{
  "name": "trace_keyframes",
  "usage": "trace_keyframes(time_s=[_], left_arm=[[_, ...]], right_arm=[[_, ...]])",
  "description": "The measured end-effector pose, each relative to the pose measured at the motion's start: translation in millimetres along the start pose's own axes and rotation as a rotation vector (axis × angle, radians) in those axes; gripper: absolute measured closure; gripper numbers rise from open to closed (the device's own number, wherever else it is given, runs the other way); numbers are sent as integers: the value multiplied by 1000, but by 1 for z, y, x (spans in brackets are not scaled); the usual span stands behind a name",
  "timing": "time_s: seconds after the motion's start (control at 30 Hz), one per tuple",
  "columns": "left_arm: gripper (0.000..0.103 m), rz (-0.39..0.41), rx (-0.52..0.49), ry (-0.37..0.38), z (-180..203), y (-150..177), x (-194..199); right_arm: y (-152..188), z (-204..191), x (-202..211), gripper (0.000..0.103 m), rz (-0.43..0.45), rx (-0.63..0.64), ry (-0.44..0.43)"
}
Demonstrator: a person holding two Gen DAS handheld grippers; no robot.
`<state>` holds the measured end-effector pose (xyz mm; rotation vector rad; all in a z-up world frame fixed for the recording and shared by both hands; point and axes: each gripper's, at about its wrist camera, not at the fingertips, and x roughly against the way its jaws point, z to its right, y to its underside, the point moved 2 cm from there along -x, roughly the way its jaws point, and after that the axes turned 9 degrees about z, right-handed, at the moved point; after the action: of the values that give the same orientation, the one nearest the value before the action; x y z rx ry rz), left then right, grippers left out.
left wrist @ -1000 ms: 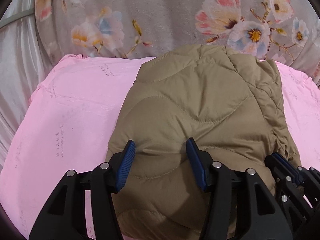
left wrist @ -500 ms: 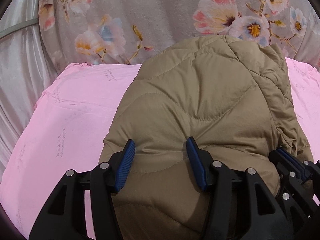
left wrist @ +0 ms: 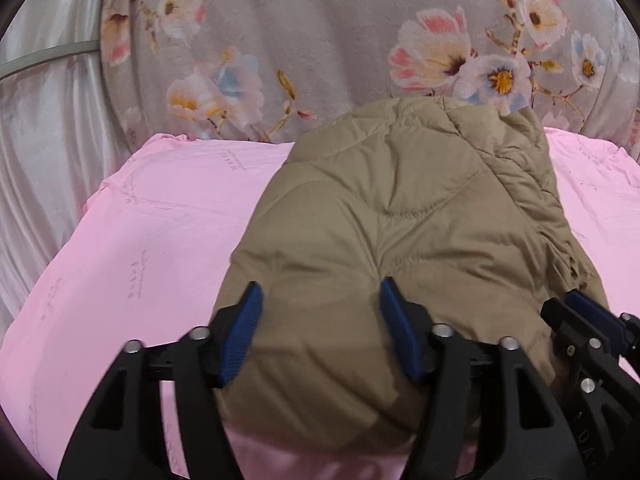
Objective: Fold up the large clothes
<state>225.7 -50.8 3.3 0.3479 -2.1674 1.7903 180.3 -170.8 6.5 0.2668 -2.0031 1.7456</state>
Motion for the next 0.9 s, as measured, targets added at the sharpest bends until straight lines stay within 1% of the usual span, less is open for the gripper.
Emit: trace_keyframes(time_s=[0.03,0.07,0.13,0.3,0.37,0.43,0.47,0.5,0.53,0.63,0.77,0.83,0.9], left_arm=[[23,2,14,-6,-3,2,6],[20,2,38,5,-6,5,15],[18,1,57,16,-10,11,28],[16,-2,32,12,-8,24,51],[13,-23,38,16,-10,29,57],[11,-35,52,24,-12,33,61],[11,-40,54,24,-13,35,64],[11,-43,52,19,-13,37,66],[11,-46,49,15,-12,38,68],[11,-62,56,13,-13,44,76],[11,-77,60,5,-15,51,85],[11,-78,57,-4,-15,53,90],[11,-83,60,-5,-16,56,94]], right_arm=[[3,0,7,67,9,10,18],[6,1,13,63,18,18,31],[14,3,26,54,25,23,35],[32,9,48,40,9,28,87],[37,14,54,34,5,11,98],[42,17,61,27,11,1,106],[44,17,65,25,18,3,122],[45,18,69,20,31,9,162],[45,18,71,17,40,12,184],[48,19,77,16,44,8,184],[56,25,79,16,-4,-33,180],[60,29,79,16,-27,-63,149],[62,31,82,16,-30,-81,130]])
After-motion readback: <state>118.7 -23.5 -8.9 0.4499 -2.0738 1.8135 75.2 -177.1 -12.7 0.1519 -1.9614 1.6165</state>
